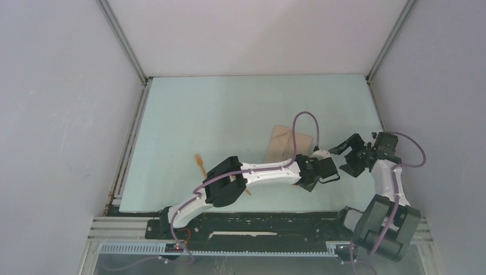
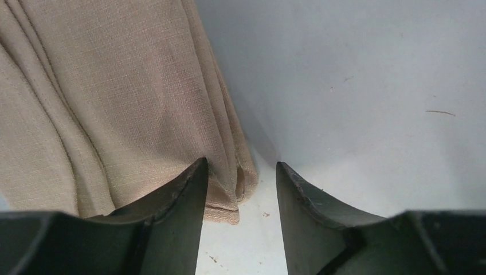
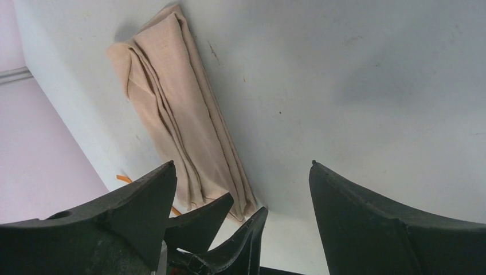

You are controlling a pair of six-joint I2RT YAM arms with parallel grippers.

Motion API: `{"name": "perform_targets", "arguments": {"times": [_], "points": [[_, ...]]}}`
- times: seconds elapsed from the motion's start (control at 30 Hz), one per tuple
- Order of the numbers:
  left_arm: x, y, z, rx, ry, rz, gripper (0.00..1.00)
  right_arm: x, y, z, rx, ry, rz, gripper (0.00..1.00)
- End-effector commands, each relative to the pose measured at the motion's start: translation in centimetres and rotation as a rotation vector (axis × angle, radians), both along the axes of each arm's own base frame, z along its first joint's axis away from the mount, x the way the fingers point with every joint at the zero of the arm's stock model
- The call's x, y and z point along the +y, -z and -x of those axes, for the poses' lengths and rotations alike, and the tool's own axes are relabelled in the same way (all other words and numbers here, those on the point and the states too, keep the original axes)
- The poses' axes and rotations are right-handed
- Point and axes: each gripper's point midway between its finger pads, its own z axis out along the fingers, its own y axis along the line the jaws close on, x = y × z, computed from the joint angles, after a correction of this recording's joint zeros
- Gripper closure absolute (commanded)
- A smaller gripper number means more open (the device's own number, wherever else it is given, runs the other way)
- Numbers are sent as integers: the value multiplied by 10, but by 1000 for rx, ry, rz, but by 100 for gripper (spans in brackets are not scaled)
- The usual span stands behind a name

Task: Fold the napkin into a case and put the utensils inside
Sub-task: Pick up the 2/3-rectangle-folded napkin from the center of the board.

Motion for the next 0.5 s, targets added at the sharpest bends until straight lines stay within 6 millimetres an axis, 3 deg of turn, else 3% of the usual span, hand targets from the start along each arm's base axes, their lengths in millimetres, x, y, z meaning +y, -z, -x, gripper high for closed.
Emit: {"name": "perform_targets", "arguments": {"times": [0.0, 0.13, 0.23, 0.33, 0.47], "points": [[5, 9, 4, -17, -5, -62, 50, 1, -11, -9, -57, -46, 70, 8], [16, 11, 1, -44, -12, -96, 67, 10, -2, -9, -50, -80, 53, 7], [16, -2, -3, -70, -4, -79, 77, 15, 6, -10, -32, -110, 18, 6], [13, -20, -4, -71, 4, -29, 95, 24, 7, -10, -48, -145, -52, 3], [5, -46, 1, -5, 21, 120, 100, 42, 9, -12, -79, -218, -128, 0]]}}
